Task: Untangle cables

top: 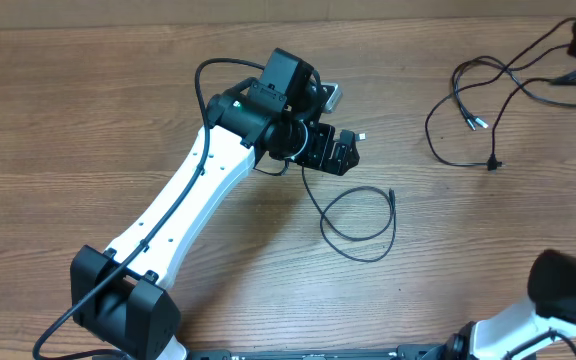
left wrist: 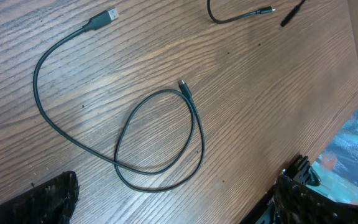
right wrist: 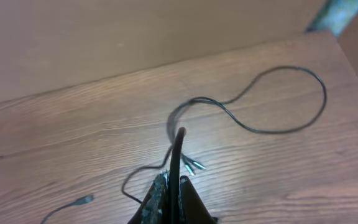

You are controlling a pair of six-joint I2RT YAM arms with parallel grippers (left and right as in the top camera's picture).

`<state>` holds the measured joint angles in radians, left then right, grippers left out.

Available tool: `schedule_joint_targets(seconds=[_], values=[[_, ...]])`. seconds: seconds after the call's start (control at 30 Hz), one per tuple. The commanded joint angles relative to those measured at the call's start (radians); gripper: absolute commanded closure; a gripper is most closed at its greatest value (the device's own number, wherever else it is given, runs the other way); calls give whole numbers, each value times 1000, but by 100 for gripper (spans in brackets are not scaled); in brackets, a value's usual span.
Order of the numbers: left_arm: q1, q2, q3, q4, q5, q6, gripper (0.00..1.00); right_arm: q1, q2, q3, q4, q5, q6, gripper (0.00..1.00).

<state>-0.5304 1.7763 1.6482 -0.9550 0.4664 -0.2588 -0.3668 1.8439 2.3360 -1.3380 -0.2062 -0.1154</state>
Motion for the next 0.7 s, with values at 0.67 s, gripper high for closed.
schedule_joint_targets(seconds=[0.67], values=[[1, -11, 10, -2, -6, 16, 0, -369, 239, 19, 191, -88, 15, 96]])
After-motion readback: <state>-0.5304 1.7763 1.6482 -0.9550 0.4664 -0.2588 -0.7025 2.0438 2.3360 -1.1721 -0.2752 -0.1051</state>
